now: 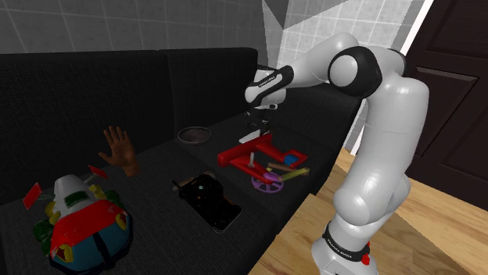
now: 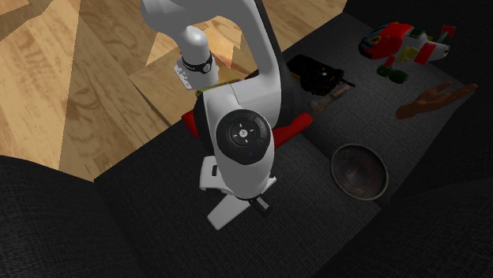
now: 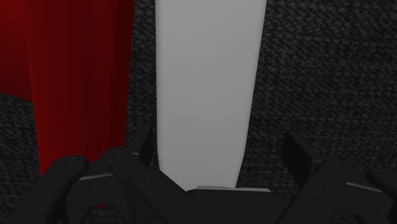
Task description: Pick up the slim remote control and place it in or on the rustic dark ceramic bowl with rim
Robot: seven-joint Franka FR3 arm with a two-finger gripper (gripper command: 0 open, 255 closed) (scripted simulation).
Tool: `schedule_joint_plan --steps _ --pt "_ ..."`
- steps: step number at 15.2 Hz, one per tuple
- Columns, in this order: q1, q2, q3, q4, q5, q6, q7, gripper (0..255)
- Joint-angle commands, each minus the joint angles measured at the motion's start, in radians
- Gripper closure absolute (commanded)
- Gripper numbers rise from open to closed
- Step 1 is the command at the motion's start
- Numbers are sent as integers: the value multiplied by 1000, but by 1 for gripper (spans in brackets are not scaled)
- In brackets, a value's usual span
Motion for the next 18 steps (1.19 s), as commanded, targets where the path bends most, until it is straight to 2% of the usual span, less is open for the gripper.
schedule_joint_plan --steps 1,13,14,18 --pt "-1 14 -1 -13 0 -4 0 255" --pt "-2 -4 -2 -3 -1 -23 -2 255" --pt "-2 -4 -2 -3 -1 -23 -2 0" --pt "-17 17 -41 80 -61 -64 41 0"
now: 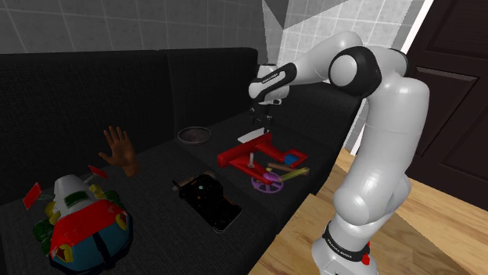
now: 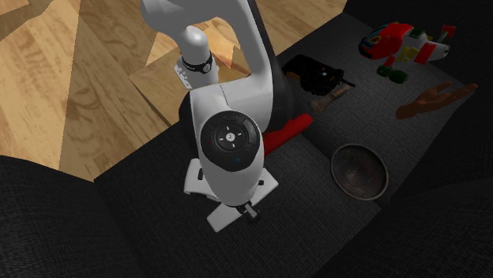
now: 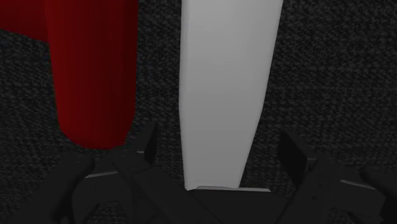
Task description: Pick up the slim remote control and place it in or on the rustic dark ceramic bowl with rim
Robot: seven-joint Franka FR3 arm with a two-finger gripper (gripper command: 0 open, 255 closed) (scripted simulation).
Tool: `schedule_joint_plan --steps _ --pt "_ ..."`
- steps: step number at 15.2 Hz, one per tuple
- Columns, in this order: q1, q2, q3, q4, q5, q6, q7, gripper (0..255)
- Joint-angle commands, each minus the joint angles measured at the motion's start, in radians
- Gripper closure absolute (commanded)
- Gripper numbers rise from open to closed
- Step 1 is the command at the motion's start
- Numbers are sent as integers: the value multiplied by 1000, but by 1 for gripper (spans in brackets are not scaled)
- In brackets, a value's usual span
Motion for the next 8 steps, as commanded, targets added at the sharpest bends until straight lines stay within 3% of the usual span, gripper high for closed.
schedule_joint_plan --steps 1,8 --pt "-5 26 -10 28 -13 1 8 0" --pt "-9 78 -11 6 -11 76 7 0"
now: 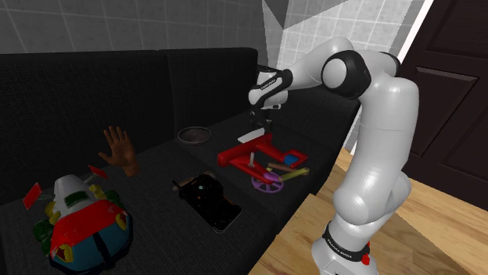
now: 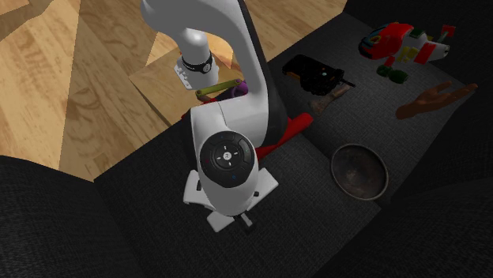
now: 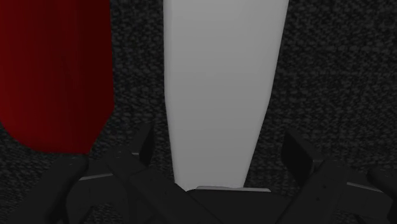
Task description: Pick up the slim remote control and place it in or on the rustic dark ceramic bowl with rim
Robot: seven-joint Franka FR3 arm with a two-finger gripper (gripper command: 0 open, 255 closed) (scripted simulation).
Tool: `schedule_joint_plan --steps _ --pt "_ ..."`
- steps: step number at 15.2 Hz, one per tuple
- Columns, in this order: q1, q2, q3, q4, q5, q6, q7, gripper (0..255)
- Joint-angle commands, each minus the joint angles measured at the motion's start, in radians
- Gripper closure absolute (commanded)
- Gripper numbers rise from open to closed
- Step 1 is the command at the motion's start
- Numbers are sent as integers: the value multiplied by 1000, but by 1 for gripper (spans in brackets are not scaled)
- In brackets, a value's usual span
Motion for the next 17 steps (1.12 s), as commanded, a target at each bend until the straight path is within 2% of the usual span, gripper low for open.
schedule_joint_plan --steps 1,8,9,17 --pt "0 8 0 -8 0 7 1 0" --pt "0 8 0 -8 0 7 1 0" --pt "1 5 0 -11 0 8 2 255" --pt "-2 8 -1 -8 1 7 -3 255"
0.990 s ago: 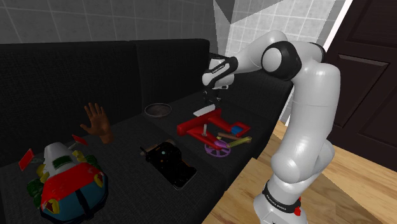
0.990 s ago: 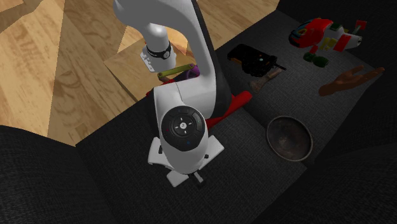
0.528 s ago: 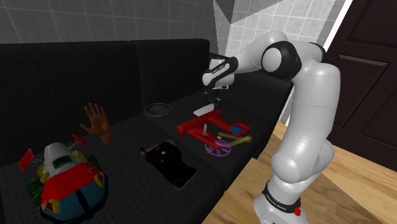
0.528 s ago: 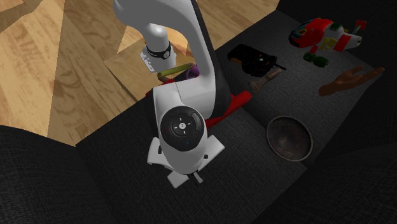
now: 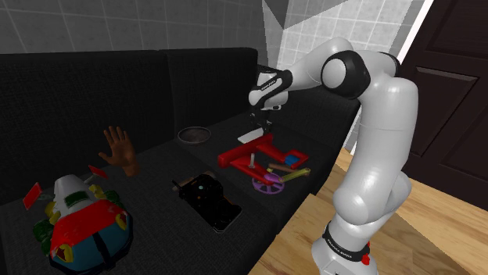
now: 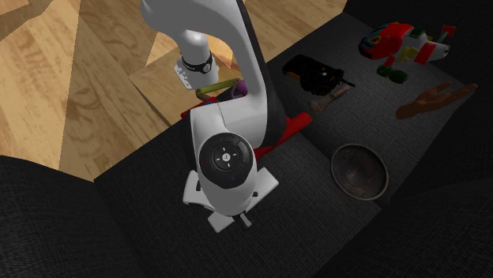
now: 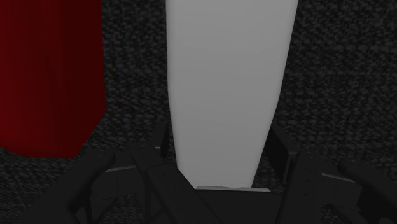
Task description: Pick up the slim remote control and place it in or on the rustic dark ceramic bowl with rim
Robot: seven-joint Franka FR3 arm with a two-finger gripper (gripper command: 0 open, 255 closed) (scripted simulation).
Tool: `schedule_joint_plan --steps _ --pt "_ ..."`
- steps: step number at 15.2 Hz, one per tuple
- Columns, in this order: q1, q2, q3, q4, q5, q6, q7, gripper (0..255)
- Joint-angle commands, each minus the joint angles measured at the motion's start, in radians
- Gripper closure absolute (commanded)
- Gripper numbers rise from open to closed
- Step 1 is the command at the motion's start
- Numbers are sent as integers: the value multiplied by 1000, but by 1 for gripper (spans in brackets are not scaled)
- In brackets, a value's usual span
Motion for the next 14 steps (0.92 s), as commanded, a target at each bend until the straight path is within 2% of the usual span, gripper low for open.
schedule_joint_plan --steps 1,14 --pt "2 4 1 -2 0 -1 3 255" --pt "4 -82 1 67 -1 -154 -3 255"
